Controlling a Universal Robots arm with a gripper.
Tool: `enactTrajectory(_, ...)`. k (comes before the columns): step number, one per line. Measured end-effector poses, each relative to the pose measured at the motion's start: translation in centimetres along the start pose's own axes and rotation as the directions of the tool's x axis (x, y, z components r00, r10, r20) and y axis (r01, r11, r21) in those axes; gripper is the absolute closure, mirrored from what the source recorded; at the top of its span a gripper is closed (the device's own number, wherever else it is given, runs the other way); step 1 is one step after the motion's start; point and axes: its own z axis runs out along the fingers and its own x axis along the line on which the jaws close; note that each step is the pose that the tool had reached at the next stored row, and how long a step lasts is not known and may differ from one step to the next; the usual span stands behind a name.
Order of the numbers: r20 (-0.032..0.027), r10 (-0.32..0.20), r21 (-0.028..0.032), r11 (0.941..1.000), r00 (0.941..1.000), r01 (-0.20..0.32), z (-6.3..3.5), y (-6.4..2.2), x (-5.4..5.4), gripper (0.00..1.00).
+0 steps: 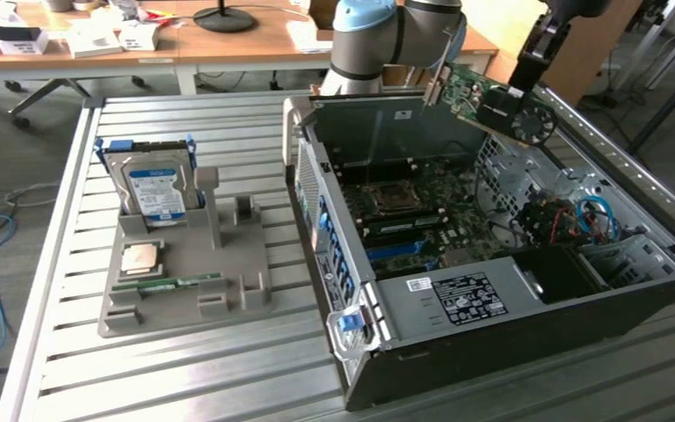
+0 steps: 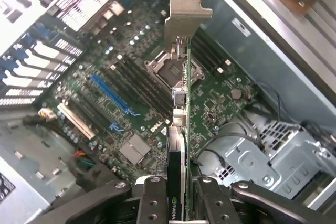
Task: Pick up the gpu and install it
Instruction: 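Insert the gpu into the slot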
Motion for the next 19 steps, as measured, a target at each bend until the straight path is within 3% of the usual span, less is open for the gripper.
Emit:
enactTrajectory(5, -0.0049, -0.091, -0.0011, 0.9959, 0.9959, 0.091, 0.06, 0.0, 0.0, 0.74)
enactTrajectory(9, -0.0088, -0.164, -0.0022, 0.9865, 0.9865, 0.164, 0.11, -0.01, 0.0, 0.74)
enactTrajectory(14, -0.0134, -0.251, -0.0041, 0.9679, 0.9678, 0.251, 0.17, -0.01, 0.0, 0.74)
enactTrajectory(19, -0.0179, -0.338, -0.0064, 0.9411, 0.9409, 0.338, 0.23, -0.01, 0.01, 0.74)
